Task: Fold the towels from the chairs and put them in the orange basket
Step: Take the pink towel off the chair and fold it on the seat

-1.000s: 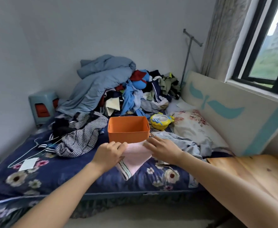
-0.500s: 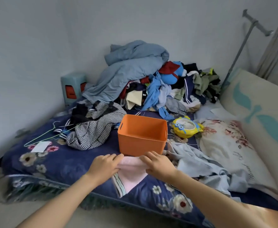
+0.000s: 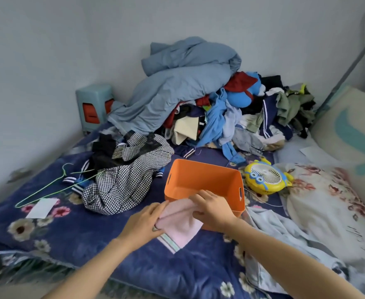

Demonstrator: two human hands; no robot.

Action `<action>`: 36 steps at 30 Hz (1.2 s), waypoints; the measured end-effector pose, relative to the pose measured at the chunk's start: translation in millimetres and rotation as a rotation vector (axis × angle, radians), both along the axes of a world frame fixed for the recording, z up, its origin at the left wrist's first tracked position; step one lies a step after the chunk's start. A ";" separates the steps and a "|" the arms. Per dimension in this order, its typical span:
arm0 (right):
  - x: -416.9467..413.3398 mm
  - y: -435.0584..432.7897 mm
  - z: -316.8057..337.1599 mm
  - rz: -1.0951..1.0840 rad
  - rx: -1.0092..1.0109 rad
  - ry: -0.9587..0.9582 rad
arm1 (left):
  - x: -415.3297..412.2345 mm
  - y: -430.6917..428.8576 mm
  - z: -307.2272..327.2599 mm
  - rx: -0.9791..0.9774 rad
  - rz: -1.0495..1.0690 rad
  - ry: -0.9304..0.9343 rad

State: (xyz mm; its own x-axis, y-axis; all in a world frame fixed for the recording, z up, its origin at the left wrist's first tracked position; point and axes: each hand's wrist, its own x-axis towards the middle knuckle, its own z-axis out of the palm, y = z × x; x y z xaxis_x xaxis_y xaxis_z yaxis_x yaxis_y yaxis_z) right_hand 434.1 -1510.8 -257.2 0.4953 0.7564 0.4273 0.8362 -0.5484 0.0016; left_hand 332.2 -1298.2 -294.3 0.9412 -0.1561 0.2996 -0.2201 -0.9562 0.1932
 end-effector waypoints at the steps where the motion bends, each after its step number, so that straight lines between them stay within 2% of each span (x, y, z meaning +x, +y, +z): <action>1: 11.8 2.2 1.7 -0.014 -0.007 0.005 | 15.6 5.1 -0.3 -0.065 -0.013 0.018; 2: 22.0 2.3 2.5 -0.017 -0.014 0.012 | 29.4 9.0 -0.6 -0.114 -0.027 0.019; 6: 61.8 -8.6 -0.4 -0.048 -0.032 0.069 | 85.9 19.0 5.7 -0.085 -0.124 -0.017; 13: 141.0 -24.5 0.9 -0.087 -0.014 0.105 | 180.3 13.2 30.5 0.072 -0.244 -0.080; 19: 218.3 -29.2 -6.1 -0.110 -0.018 0.150 | 270.8 8.5 37.2 0.101 -0.221 0.024; 25: 271.9 -30.7 -49.9 -0.220 -0.014 0.411 | 348.0 -0.8 13.3 0.222 -0.188 0.277; 27: 282.9 -31.3 -71.3 -0.293 -0.040 0.525 | 368.4 -2.4 -4.0 0.247 -0.252 0.249; 31: 292.1 -28.3 -109.0 -0.404 -0.010 0.670 | 397.5 -4.9 -38.6 0.403 -0.310 0.364; 36: 308.0 -12.9 -166.1 -0.571 -0.014 0.766 | 422.8 -6.9 -96.4 0.400 -0.337 0.371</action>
State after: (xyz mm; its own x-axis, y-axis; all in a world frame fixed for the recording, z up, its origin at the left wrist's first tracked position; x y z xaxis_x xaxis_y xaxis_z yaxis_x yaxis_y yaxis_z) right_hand 742.2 -1523.7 -423.3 0.9324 0.3168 -0.1738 0.2190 -0.8780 -0.4257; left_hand 755.0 -1305.1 -390.7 0.8509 -0.4939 -0.1791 -0.5083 -0.8601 -0.0428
